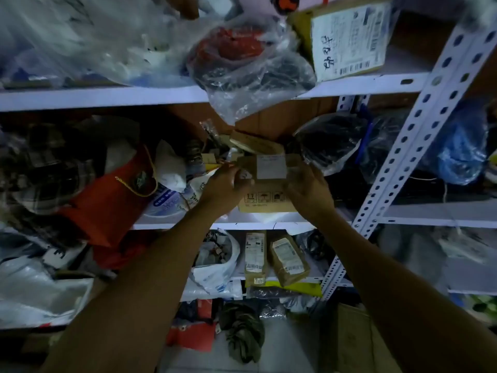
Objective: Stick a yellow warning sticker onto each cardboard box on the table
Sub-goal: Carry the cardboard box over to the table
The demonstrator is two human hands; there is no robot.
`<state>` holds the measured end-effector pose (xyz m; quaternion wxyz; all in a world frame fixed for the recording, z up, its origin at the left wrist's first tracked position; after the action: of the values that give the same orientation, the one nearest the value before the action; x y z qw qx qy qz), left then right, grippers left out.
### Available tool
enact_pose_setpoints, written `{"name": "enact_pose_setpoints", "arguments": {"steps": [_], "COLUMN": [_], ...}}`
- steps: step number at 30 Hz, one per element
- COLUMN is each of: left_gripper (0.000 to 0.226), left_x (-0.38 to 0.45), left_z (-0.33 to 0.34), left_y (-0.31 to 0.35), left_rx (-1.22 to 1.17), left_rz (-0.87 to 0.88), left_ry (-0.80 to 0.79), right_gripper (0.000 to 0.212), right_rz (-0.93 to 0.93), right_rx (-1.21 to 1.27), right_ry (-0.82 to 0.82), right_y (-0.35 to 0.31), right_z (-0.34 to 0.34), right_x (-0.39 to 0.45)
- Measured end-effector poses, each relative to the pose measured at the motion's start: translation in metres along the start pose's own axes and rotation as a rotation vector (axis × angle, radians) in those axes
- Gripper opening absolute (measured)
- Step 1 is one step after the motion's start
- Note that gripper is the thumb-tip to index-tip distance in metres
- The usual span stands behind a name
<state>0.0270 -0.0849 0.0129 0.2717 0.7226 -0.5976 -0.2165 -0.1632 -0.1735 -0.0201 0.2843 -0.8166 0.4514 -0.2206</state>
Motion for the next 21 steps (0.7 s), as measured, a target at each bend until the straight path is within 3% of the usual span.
{"name": "enact_pose_setpoints", "arguments": {"steps": [3, 10, 14, 21], "left_gripper": [0.060, 0.046, 0.042, 0.044], "left_x": [0.017, 0.045, 0.048, 0.047], "left_z": [-0.002, 0.024, 0.038, 0.044], "left_y": [-0.007, -0.030, -0.040, -0.043], "left_rx": [-0.196, -0.569, -0.784, -0.940], "left_rz": [-0.060, -0.163, -0.137, -0.070], "left_ry": [0.144, 0.239, 0.309, 0.337], "right_gripper": [0.054, 0.052, 0.048, 0.051], "right_rz": [-0.036, -0.031, -0.025, 0.020], "right_rx": [0.228, 0.679, 0.798, 0.874], "right_ry": [0.007, 0.025, 0.028, 0.063], "right_y": [0.016, 0.036, 0.038, 0.039], "right_z": [0.001, 0.014, 0.020, 0.027], "right_x": [0.024, 0.040, 0.041, 0.037]}}
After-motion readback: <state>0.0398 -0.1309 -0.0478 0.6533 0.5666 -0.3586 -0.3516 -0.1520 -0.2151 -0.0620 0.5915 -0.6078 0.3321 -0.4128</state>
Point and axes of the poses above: each hand's wrist, its own x-axis towards the middle knuckle, its own z-axis out of the palm, y = z × x, the point moved 9 cm from there along x, towards the middle knuckle, and after that the axes turned 10 degrees about -y, right-handed, at the moved point
